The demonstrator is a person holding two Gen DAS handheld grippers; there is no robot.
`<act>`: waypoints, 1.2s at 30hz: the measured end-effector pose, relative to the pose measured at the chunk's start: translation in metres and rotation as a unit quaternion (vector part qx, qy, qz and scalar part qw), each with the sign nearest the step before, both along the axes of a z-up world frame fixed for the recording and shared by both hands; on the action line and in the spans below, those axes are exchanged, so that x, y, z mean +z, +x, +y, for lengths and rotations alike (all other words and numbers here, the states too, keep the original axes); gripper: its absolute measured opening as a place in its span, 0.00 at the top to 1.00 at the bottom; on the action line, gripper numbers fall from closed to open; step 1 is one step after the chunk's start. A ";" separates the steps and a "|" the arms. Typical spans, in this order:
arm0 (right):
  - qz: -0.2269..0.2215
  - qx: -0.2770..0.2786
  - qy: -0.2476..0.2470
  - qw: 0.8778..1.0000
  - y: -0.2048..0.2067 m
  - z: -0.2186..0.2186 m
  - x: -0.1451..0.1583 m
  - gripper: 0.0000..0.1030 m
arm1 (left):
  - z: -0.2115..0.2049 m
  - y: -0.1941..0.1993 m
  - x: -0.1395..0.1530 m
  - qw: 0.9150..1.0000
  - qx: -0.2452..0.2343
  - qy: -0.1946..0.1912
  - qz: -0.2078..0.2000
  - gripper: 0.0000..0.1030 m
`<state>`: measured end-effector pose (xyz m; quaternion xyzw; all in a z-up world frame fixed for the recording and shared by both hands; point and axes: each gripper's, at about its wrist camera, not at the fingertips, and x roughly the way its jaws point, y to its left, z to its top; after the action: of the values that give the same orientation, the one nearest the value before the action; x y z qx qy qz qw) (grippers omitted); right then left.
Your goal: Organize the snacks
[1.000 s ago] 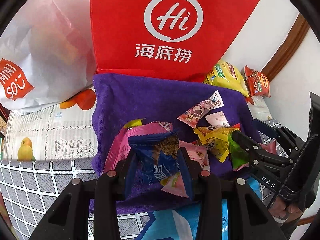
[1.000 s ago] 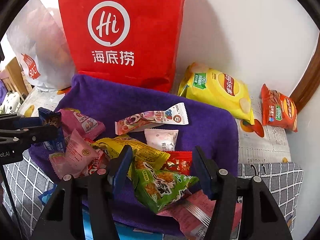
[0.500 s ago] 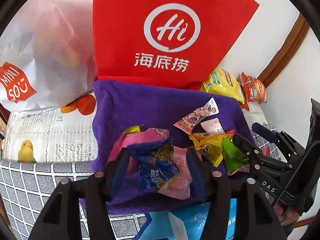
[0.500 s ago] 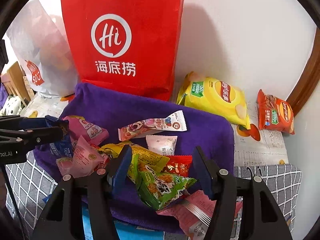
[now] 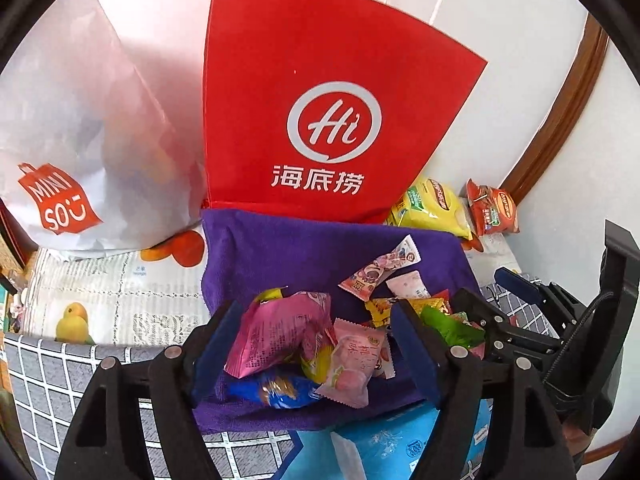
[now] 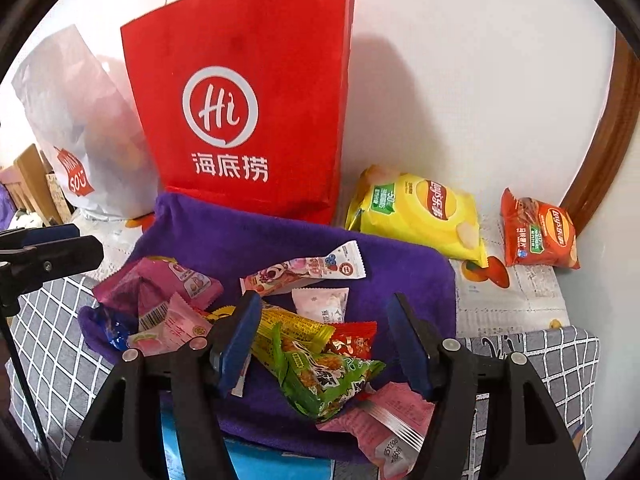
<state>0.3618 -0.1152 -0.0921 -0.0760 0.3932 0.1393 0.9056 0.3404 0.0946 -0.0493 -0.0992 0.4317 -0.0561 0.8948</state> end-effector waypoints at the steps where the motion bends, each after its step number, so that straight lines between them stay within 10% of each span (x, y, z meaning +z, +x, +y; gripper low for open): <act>1: -0.003 -0.001 0.000 1.000 -0.002 0.000 0.003 0.36 | 0.000 -0.001 0.001 1.000 -0.001 0.000 -0.001 0.27; 17: -0.024 -0.031 0.004 0.999 -0.070 -0.018 0.042 0.36 | -0.022 -0.036 0.028 0.999 -0.018 0.015 -0.023 0.27; 36: -0.017 -0.055 0.027 0.998 -0.193 -0.047 0.049 0.33 | -0.044 -0.169 0.036 0.997 -0.008 0.054 -0.061 0.17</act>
<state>0.1691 -0.1621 -0.0428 -0.0324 0.3773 0.0985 0.9203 0.1719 0.0504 -0.0137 -0.0437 0.3794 -0.0453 0.9231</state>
